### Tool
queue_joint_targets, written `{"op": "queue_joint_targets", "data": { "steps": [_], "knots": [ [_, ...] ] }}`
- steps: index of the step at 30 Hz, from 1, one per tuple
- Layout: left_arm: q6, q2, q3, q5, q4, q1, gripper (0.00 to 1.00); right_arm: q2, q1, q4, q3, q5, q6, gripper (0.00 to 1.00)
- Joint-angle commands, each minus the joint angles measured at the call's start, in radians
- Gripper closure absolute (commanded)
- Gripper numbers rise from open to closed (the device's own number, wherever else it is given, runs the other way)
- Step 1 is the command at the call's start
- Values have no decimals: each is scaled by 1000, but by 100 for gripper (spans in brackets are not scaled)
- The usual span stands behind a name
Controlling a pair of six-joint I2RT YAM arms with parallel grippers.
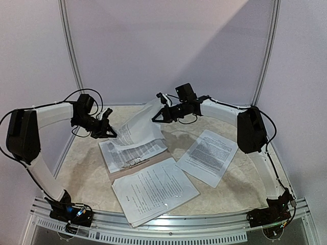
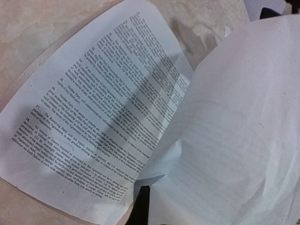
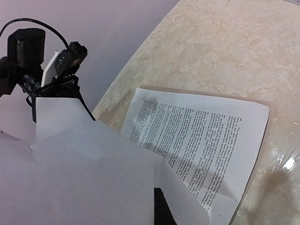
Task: Put the files into the folder
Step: Place the file on the spring clip of the folder.
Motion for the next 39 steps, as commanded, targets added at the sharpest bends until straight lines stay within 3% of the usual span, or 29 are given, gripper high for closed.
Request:
{"op": "queue_joint_targets", "data": {
  "steps": [1,12,22,27,39],
  "knots": [
    [-13,31,-41,28,105,20,100,57,9,15,29,-2,20,94],
    [-10,60,-94,39,211,56,100,122,8,159,10,-4,166,79],
    [99,115,-106,43,164,69,100,109,7,168,-48,14,187,80],
    [102,121,-105,60,141,76,100,75,4,147,-75,21,180,73],
    [87,104,-184,41,155,91,100,45,4,169,-150,34,212,69]
  ]
}}
